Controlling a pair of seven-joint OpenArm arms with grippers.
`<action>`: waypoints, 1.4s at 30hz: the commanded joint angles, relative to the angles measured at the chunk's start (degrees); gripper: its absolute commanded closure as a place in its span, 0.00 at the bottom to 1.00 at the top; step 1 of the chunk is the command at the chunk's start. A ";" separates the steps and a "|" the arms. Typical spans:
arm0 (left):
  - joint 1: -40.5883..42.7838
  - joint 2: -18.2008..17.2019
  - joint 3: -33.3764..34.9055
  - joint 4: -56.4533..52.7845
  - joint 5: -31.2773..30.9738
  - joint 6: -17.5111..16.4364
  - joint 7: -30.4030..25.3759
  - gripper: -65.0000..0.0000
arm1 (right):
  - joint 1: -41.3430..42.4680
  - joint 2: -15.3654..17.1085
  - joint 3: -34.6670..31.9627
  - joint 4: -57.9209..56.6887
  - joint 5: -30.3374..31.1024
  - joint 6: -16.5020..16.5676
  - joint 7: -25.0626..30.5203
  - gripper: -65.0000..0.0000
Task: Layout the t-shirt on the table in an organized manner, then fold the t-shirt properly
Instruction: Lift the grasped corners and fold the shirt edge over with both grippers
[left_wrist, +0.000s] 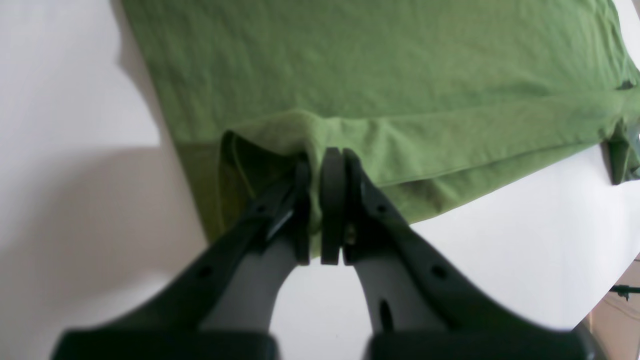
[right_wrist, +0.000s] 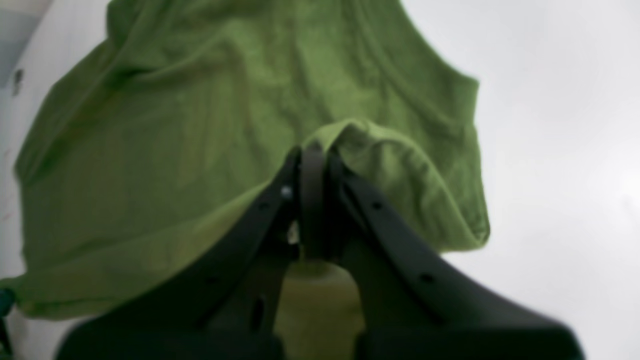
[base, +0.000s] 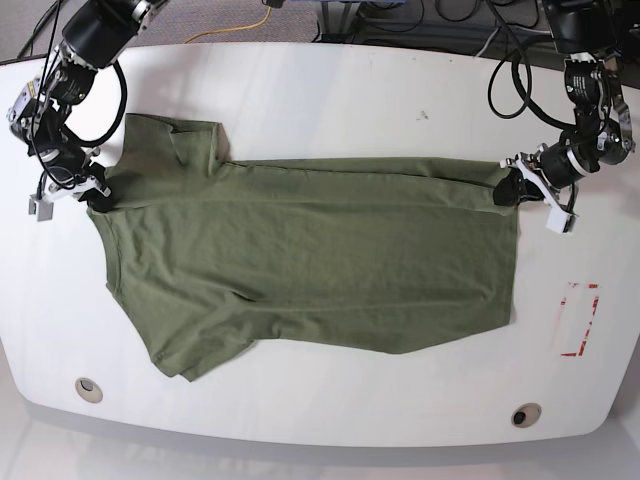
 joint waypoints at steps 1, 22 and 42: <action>-1.50 -1.05 -0.05 -0.31 -1.29 -0.03 -1.06 0.99 | 2.58 1.18 0.12 0.97 -1.30 0.30 1.41 1.00; -1.68 -1.31 -0.05 -3.74 -1.29 -0.03 -1.15 0.81 | 6.27 -1.28 0.47 0.97 -12.37 0.39 2.20 0.37; -3.43 -2.81 -0.14 -3.30 2.05 -0.20 -1.15 0.00 | -3.67 -1.28 1.26 12.66 -5.78 0.92 1.85 0.00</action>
